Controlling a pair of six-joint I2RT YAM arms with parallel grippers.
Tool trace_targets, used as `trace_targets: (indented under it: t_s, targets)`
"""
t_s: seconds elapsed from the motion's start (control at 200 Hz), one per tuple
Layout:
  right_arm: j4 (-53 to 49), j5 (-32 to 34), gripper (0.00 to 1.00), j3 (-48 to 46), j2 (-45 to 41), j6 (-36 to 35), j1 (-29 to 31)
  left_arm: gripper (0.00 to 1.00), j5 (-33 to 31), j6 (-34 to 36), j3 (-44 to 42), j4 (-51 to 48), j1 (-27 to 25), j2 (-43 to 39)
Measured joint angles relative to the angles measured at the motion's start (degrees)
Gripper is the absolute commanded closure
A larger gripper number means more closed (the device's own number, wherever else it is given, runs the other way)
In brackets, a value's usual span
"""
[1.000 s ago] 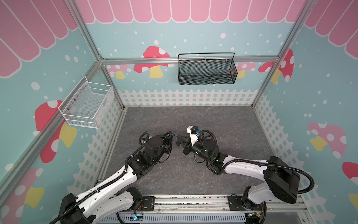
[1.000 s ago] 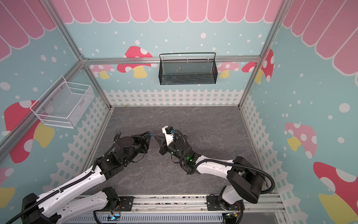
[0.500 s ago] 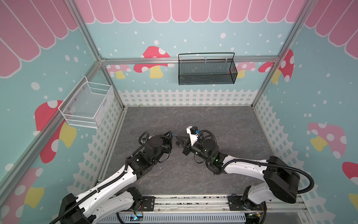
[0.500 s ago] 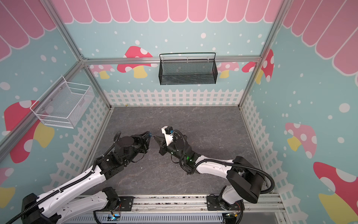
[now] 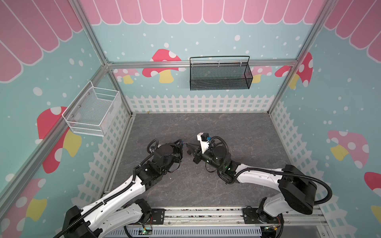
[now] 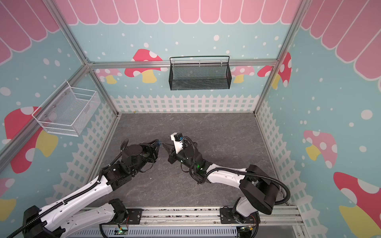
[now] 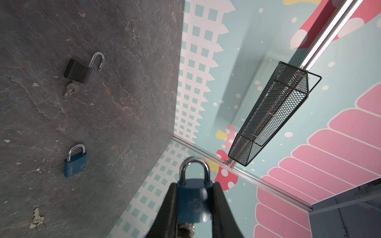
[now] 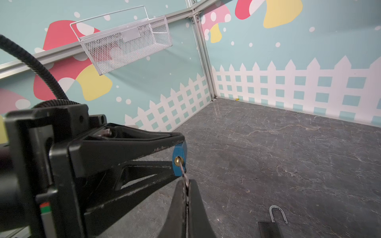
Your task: Unlock with the key
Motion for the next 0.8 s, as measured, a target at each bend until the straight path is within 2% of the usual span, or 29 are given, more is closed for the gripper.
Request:
trace_targets:
  t_s: [0.275,0.52,0.8]
  targets:
    - [-1.22,-0.7,1.0,2.16,0.46,-1.68,0.11,1.0,-1.03,1.97,2.03,-1.92,0.37,0.04]
    - [-2.97,1.2,1.0,3.26,0.5,-3.76,0.85,1.0,-1.46,2.78,2.91,-1.95,0.66,0.87]
    - [-4.42,2.56,1.0,3.43,0.5,-6.73,1.11,1.0,0.44,6.38,5.31,-3.23,1.18,2.29]
